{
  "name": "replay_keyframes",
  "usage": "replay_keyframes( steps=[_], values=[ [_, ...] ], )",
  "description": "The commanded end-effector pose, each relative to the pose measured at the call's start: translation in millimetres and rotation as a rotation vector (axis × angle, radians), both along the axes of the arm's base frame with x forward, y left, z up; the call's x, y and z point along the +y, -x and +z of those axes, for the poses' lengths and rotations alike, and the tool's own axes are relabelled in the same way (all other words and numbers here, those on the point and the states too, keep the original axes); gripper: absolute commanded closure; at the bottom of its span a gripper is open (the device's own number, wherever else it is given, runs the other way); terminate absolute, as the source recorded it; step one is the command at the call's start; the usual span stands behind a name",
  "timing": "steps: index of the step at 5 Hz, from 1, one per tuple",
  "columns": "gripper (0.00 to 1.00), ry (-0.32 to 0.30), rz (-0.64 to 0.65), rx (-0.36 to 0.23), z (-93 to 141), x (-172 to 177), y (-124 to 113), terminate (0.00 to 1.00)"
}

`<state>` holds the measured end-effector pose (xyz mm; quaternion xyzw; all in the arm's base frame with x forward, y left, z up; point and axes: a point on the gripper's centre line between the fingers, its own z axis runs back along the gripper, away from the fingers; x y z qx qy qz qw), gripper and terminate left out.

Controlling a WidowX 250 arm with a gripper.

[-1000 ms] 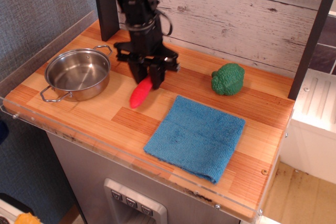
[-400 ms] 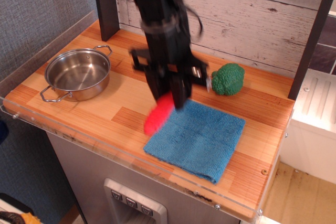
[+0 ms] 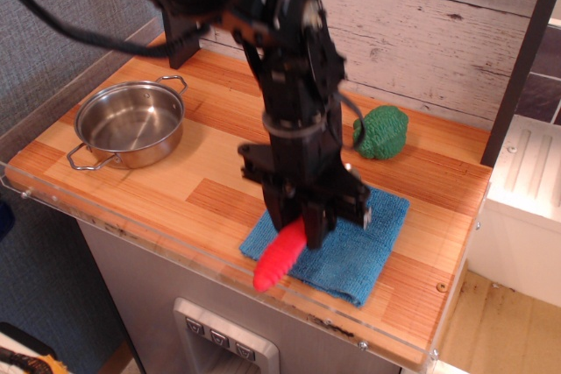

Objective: Put the red spoon on top of the blue cloth

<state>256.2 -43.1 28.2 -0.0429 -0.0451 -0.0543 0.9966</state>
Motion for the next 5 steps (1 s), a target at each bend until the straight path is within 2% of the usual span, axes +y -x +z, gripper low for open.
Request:
replay_keyframes(
  steps=[1, 3, 4, 5],
  values=[
    [1.0, -0.015, 0.05, -0.117, 4.6, 4.9, -22.4, 0.0],
    [1.0, 0.023, 0.102, -0.166, 20.1, 6.1, -34.3, 0.0],
    [1.0, 0.036, 0.086, -0.135, 16.3, 2.9, -32.7, 0.0],
    [0.0, 0.032, 0.085, -0.113, 14.7, 2.4, -26.4, 0.0]
  ],
)
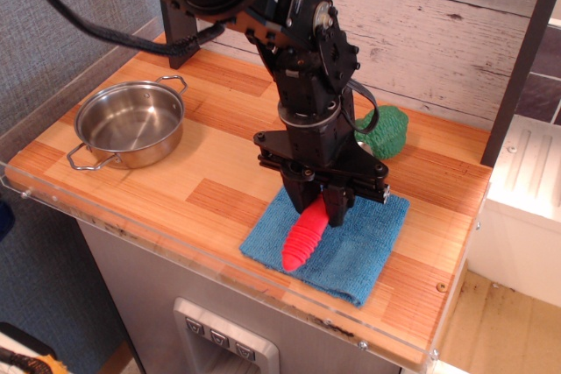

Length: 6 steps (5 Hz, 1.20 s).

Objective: Put the red spoon on top of the blue cloth

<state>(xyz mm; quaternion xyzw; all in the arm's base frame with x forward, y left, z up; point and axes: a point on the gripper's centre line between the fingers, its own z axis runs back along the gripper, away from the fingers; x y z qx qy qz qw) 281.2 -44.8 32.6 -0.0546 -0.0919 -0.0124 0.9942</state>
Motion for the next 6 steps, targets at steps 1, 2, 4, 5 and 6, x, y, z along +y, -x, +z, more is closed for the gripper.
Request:
replay_keyframes(
  steps=[1, 2, 4, 5, 6],
  values=[
    [0.0, 0.018, 0.004, -0.017, 16.5, 9.6, -1.7, 0.0],
    [0.0, 0.013, 0.026, -0.029, 30.6, 35.9, -8.6, 0.0],
    [0.0, -0.043, 0.046, -0.029, 45.7, 100.7, -30.9, 0.0],
    [0.0, -0.102, 0.033, 0.0, 43.8, 107.6, -33.7, 0.0],
    [0.0, -0.119, 0.019, 0.014, 45.2, 108.2, -34.5, 0.0]
  ],
)
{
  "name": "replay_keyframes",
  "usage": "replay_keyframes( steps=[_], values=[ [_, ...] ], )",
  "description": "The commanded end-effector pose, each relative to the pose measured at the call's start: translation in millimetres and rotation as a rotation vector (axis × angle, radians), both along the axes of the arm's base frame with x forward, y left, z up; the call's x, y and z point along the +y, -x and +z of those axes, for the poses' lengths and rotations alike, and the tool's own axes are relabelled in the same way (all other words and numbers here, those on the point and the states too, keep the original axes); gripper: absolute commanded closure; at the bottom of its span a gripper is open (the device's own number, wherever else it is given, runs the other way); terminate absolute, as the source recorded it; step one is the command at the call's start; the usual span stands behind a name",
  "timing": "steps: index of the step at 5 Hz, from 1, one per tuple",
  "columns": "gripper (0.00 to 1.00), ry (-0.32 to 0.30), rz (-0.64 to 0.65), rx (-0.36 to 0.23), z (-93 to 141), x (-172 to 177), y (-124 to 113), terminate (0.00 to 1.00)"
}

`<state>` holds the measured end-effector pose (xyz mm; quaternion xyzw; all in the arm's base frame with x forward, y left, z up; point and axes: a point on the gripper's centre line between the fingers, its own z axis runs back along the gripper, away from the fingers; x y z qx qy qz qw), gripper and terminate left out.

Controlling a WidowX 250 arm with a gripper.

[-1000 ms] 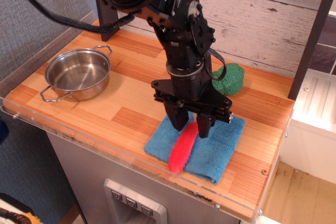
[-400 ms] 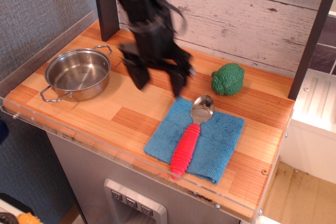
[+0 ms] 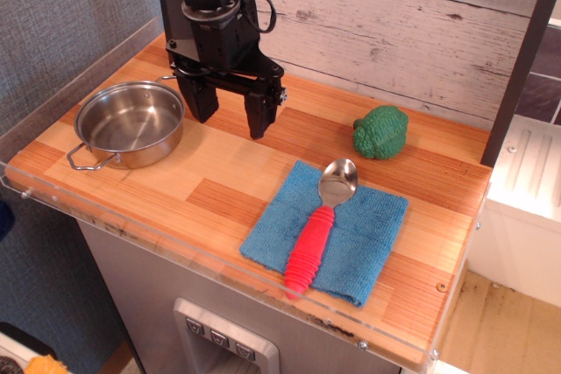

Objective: Put the red spoon on top of the blue cloth

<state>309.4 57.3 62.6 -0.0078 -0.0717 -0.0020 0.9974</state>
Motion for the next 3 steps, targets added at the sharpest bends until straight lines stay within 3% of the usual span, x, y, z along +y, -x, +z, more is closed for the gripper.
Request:
replay_keyframes(
  steps=[1, 2, 3],
  values=[
    [0.0, -0.042, 0.002, 0.016, 17.9, 5.9, -3.4, 0.0],
    [0.0, -0.042, 0.002, 0.016, 17.9, 5.9, -3.4, 0.0],
    [0.0, -0.042, 0.002, 0.016, 17.9, 5.9, -3.4, 1.0]
  ],
)
